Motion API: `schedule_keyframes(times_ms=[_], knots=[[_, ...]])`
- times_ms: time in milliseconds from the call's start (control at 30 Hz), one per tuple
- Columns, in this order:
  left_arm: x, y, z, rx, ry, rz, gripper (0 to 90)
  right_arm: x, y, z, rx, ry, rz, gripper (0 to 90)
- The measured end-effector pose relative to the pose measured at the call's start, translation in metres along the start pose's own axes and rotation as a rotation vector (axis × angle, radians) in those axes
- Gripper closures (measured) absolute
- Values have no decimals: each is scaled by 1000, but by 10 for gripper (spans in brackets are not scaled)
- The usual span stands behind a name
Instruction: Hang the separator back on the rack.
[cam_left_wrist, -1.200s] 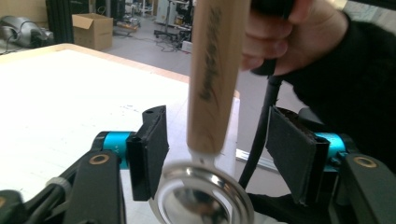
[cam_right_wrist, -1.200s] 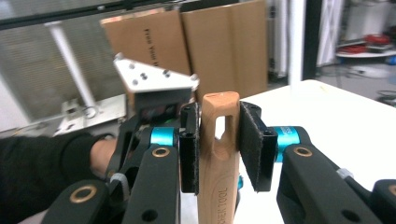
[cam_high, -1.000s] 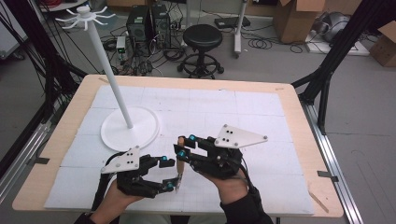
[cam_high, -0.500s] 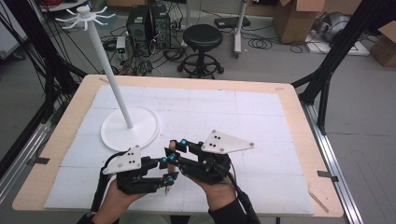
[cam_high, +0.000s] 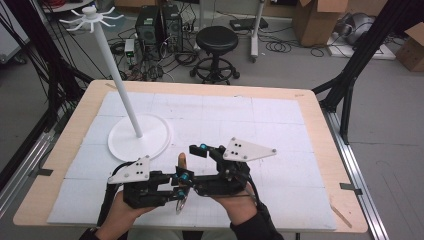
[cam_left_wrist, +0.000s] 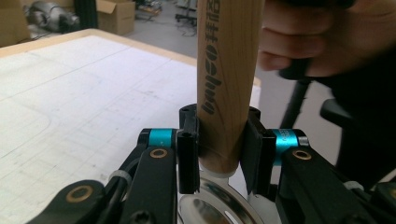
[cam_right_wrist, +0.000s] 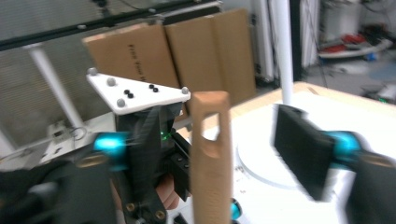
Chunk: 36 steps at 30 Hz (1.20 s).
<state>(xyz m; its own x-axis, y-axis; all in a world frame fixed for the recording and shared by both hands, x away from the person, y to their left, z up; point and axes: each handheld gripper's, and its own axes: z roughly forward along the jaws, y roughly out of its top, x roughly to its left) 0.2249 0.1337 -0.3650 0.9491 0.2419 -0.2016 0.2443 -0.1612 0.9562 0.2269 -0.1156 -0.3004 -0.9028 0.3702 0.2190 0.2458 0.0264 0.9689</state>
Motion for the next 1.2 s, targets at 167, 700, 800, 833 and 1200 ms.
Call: schedule_keyframes(times_ms=[167, 700, 800, 833, 1200], knots=[[0, 1, 0, -16, -104, -9, 705, -16, -3, -13, 14, 159, -76, 278], [-5, 1, 5, 3, -256, 28, 704, -23, -5, -3, 55, 469, -97, 580], [-5, 1, 5, 0, -265, 27, 704, -24, -5, -1, 52, 484, -94, 628], [-5, 1, 5, 3, -270, 29, 704, -25, -5, -1, 57, 490, -93, 639], [-3, 1, 2, -36, -248, 14, 696, -19, -5, -3, 38, 472, -102, 717]])
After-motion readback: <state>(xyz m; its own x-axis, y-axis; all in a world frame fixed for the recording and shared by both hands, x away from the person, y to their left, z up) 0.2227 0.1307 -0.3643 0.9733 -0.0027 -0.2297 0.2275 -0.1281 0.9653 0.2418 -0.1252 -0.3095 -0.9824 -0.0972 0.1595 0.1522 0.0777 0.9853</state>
